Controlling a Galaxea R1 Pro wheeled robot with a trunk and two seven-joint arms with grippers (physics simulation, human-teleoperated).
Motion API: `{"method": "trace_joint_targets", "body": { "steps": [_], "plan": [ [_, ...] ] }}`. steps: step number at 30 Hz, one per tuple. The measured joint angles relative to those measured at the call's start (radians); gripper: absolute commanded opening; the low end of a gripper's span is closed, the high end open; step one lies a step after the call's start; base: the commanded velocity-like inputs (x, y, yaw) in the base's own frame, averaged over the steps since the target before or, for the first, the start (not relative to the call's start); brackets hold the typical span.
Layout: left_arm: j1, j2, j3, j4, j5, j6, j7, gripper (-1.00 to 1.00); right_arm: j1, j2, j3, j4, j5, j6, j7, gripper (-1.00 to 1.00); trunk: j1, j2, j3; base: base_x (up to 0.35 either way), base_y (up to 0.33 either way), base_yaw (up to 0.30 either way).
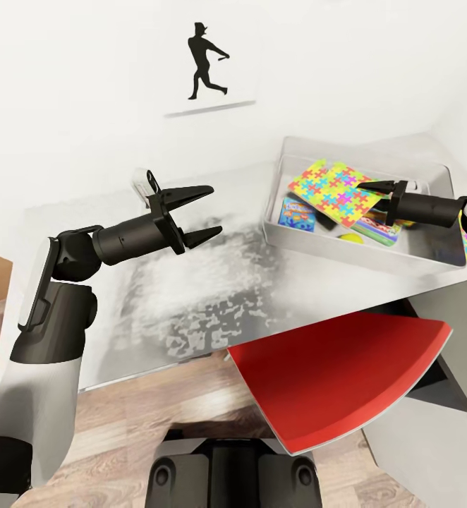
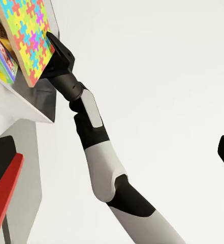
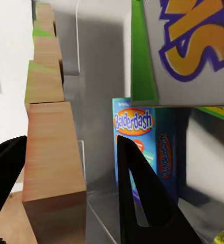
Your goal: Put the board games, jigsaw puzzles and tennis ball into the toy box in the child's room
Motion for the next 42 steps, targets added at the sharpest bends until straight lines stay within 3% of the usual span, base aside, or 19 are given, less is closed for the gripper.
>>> {"method": "trace_joint_targets", "body": {
  "steps": [17,42],
  "plan": [
    [0.000,0.000,0.000,0.000,0.000,0.000,0.000,1.00,-0.002,-0.008,-0.002,0.000,0.000,0.000,0.002,-1.00,0.000,0.000,-0.001,0.000,0.000,0.000],
    [0.000,-0.001,-0.001,0.000,0.000,0.000,0.000,1.00,-0.001,0.000,-0.002,0.001,0.001,0.000,0.000,-1.00,0.000,0.000,-0.001,0.000,0.000,0.000]
  ]
}}
